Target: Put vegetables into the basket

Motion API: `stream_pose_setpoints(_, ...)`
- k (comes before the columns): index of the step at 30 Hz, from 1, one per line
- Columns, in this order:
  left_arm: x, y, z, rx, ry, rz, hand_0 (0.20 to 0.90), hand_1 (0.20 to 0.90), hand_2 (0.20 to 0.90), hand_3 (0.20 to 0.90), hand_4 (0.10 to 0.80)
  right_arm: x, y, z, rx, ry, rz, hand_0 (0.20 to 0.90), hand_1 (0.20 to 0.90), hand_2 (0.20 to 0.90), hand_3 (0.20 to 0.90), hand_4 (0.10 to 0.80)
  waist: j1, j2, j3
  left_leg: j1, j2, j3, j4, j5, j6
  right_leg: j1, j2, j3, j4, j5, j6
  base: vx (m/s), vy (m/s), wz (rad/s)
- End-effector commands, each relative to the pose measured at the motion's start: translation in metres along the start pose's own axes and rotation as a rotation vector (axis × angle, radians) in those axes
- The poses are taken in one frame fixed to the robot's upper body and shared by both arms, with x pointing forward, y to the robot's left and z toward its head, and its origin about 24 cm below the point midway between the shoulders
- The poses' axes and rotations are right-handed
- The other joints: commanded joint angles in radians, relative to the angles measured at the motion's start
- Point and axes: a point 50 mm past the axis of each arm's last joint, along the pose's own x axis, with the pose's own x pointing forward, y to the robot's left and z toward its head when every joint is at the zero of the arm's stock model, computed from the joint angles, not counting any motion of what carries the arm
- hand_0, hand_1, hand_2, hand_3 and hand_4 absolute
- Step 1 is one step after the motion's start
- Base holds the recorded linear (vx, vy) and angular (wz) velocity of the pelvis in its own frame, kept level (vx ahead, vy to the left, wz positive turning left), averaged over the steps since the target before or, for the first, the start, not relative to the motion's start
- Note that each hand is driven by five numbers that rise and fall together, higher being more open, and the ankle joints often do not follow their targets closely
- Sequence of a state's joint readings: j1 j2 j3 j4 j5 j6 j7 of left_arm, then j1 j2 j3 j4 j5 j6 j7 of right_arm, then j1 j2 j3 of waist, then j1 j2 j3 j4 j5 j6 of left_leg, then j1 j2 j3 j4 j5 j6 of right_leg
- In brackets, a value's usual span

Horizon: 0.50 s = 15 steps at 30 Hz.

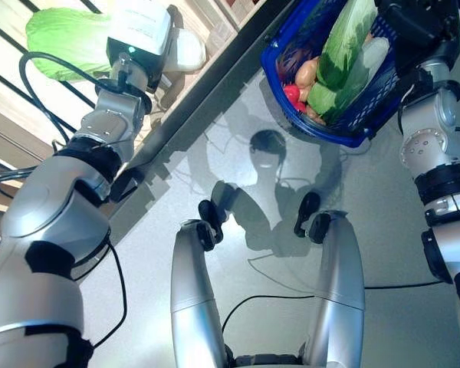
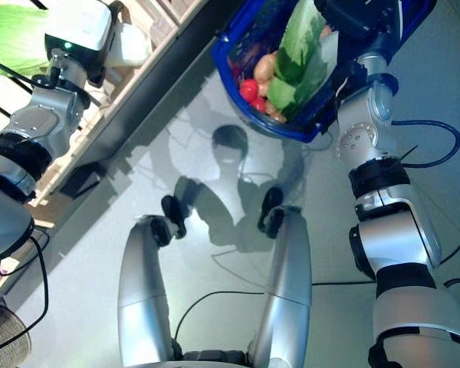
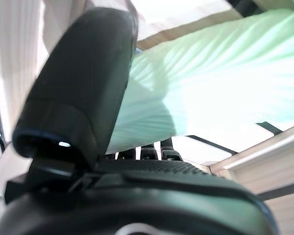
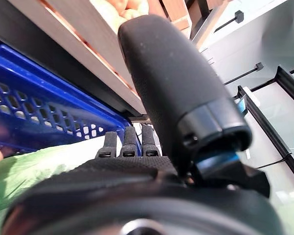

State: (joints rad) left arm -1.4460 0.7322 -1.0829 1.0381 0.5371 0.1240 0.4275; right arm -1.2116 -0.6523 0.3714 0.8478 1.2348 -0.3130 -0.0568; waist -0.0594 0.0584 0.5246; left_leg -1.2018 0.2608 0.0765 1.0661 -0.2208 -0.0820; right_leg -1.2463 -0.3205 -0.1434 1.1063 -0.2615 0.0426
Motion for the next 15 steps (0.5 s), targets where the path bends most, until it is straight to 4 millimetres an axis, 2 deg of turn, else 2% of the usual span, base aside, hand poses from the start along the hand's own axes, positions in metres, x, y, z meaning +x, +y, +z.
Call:
stream_pose_setpoints(1,0.018,0.036,-0.016,-0.027,0.035,0.058,0.300,0.300,0.300,0.300,0.400,0.007,0.039,0.039,0.112,-0.223,0.121,0.900,0.900,0.900,0.900,0.800,-0.020,-0.045,-0.005,0.041,0.011,-0.020,0.023,-0.100,-0.026,0.054,-0.017,0.038,-0.063,0.058,0.077,0.000,0.000,0.00)
stream_pose_setpoints(5,0.017,0.034,-0.012,-0.189,0.049,0.064,0.300,0.300,0.300,0.300,0.400,0.007,0.035,0.038,0.128,-0.221,0.095,0.900,0.900,0.900,0.900,0.800,-0.018,-0.048,-0.005,0.056,0.009,-0.019,0.020,-0.099,-0.023,0.070,-0.013,0.034,-0.064,0.056,0.076,0.000,0.000,0.00)
stream_pose_setpoints(7,0.015,0.031,-0.015,-0.292,0.091,0.076,0.300,0.300,0.300,0.300,0.400,0.006,0.031,0.036,0.143,-0.219,0.081,0.900,0.900,0.900,0.900,0.800,-0.018,-0.049,-0.005,0.088,0.013,-0.015,0.009,-0.095,-0.024,0.104,-0.007,0.032,-0.072,0.052,0.075,-0.003,-0.011,-0.04)
stream_pose_setpoints(8,0.015,0.031,-0.015,-0.292,0.091,0.075,0.300,0.300,0.300,0.300,0.400,0.006,0.031,0.035,0.143,-0.218,0.081,0.900,0.900,0.900,0.900,0.800,-0.018,-0.048,-0.005,0.091,0.013,-0.015,0.007,-0.095,-0.025,0.106,-0.006,0.032,-0.073,0.052,0.075,0.007,-0.001,-0.08)
stream_pose_setpoints(11,0.012,0.025,-0.018,-0.351,0.102,0.067,0.300,0.300,0.300,0.300,0.400,0.005,0.026,0.031,0.164,-0.199,0.075,0.900,0.900,0.900,0.900,0.800,-0.017,-0.049,-0.005,0.148,0.018,-0.008,-0.014,-0.090,-0.029,0.164,0.001,0.031,-0.087,0.045,0.073,0.014,0.005,-0.09)
stream_pose_setpoints(15,0.007,0.019,-0.025,-0.527,0.141,0.090,0.300,0.300,0.300,0.300,0.400,0.001,0.018,0.019,0.169,-0.151,0.067,0.900,0.900,0.900,0.900,0.800,-0.014,-0.050,-0.005,0.263,0.032,0.007,-0.066,-0.071,-0.041,0.279,0.012,0.030,-0.127,0.041,0.069,0.012,0.006,-0.03)
